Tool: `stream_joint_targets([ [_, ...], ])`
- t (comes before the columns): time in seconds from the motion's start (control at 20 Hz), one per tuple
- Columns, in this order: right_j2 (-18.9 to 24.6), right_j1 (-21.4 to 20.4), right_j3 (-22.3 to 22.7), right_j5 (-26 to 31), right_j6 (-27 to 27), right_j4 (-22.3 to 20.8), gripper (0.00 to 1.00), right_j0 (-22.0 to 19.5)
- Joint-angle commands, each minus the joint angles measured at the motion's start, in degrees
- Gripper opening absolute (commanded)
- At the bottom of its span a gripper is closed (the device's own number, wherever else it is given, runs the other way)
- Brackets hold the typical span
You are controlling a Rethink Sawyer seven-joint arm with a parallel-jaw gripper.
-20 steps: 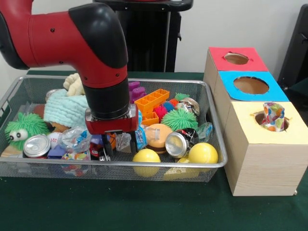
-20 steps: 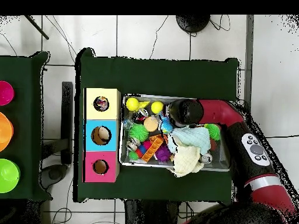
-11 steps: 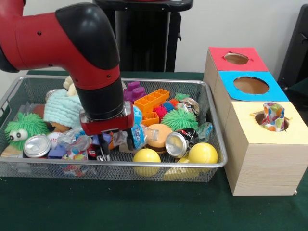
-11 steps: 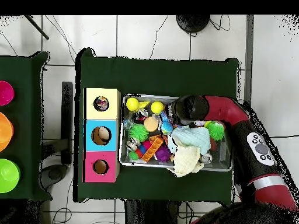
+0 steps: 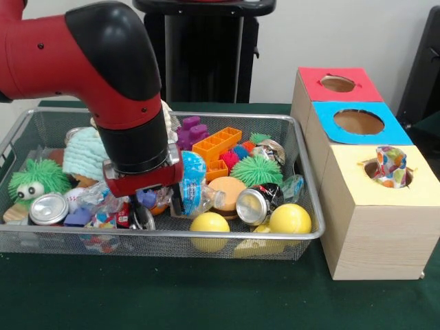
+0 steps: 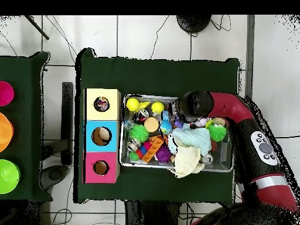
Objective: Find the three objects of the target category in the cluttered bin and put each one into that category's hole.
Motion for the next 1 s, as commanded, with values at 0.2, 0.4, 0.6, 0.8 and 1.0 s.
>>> stream_joint_targets([
  [0.2, -1.9, -1.1, -7.5, 2.2, -18.6, -6.6, 1.0, -2.5],
  [0.4, -2.0, -2.5, -7.1, 3.4, -18.5, -6.2, 1.0, -2.2],
  [0.6, -1.8, -3.4, -6.4, 3.7, -18.2, -6.4, 1.0, -2.4],
  [0.8, -1.2, -3.3, -6.6, 4.0, -18.3, -6.7, 1.0, -2.6],
  [1.0, -1.1, -3.2, -6.3, 3.6, -17.7, -7.1, 1.0, -2.7],
])
